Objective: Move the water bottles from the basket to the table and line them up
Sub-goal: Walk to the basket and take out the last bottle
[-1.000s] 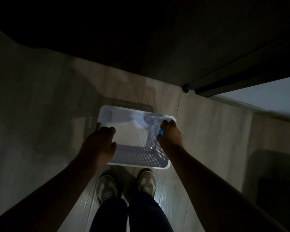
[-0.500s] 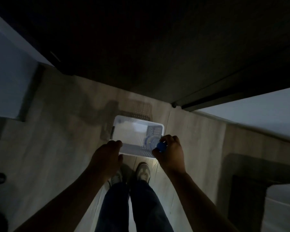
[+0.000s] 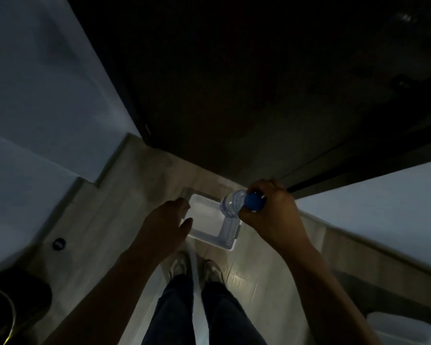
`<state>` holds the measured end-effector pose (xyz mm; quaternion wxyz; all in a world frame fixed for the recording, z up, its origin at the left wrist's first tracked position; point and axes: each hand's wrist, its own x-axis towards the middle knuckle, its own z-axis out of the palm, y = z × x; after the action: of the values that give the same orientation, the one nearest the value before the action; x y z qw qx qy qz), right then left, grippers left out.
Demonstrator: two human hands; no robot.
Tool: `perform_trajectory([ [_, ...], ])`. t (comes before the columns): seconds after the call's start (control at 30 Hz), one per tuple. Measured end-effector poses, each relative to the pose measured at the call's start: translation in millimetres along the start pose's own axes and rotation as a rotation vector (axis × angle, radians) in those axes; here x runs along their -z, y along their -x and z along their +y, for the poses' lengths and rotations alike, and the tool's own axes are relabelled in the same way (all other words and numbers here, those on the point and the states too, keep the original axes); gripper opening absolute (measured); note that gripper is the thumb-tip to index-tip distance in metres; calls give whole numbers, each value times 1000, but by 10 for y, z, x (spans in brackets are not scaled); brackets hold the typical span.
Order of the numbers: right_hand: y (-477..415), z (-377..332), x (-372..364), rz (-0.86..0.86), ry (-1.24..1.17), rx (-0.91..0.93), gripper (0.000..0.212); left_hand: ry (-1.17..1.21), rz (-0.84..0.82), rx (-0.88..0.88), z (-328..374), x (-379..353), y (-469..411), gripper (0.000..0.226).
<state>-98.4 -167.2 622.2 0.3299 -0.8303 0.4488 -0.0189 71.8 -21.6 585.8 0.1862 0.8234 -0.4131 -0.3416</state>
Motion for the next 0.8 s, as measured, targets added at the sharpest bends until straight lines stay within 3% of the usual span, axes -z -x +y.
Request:
perform_trajectory([
  [0.37, 235, -1143, 1047, -265, 33, 470, 39, 72, 422, 184, 669, 644, 1042, 37],
  [0.57, 506, -1881, 1093, -226, 63, 815, 29, 60, 657, 308, 681, 969, 1762, 35],
  [0.8, 1071, -2712, 822, -293, 6, 1127, 21, 87, 935, 486, 554, 1245, 2837, 34],
])
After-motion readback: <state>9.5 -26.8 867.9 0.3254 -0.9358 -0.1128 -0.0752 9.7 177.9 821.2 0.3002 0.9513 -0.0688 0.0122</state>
